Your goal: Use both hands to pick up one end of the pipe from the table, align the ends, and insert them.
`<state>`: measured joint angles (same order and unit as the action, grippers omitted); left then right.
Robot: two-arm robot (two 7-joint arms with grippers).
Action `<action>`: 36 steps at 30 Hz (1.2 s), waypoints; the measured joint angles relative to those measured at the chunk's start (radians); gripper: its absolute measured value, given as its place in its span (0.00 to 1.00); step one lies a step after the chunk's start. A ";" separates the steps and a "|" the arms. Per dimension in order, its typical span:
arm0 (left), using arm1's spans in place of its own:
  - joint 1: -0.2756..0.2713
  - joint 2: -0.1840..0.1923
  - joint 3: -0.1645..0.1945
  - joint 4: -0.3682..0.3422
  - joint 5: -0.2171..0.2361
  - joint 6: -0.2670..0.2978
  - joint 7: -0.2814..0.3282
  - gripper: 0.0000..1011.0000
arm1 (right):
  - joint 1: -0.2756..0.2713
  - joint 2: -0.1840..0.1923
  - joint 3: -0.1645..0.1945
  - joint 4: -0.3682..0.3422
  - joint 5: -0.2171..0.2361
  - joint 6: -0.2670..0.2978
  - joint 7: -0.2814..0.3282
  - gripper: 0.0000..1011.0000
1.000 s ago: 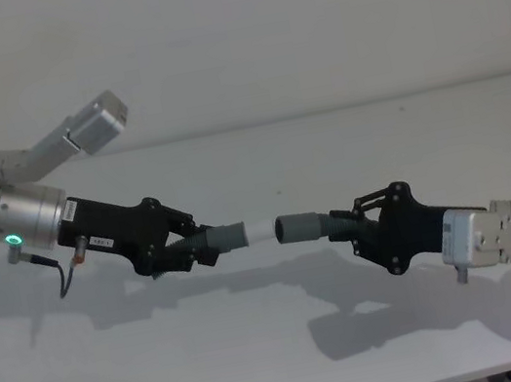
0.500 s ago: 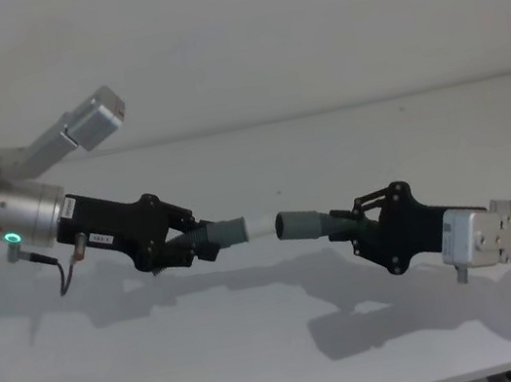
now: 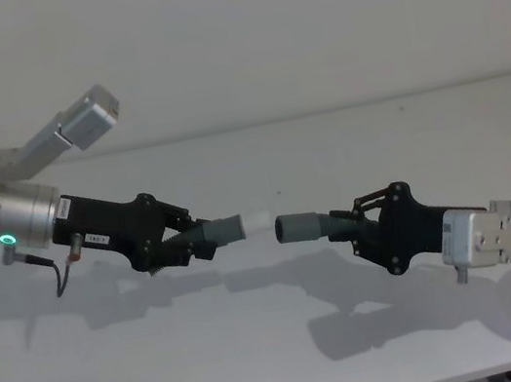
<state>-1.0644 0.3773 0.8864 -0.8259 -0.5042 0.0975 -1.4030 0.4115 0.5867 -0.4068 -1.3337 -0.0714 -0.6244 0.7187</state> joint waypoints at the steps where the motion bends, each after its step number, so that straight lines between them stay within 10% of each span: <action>1: 0.001 0.002 0.000 -0.003 0.000 0.001 0.001 0.32 | 0.000 0.000 0.000 0.000 0.000 0.000 0.000 0.18; 36: -0.001 0.001 0.026 -0.001 -0.030 0.007 0.007 0.32 | 0.000 0.000 0.000 0.000 0.000 0.000 0.000 0.18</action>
<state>-1.0657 0.3778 0.9122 -0.8268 -0.5342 0.1040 -1.3962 0.4114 0.5868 -0.4066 -1.3337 -0.0714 -0.6243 0.7188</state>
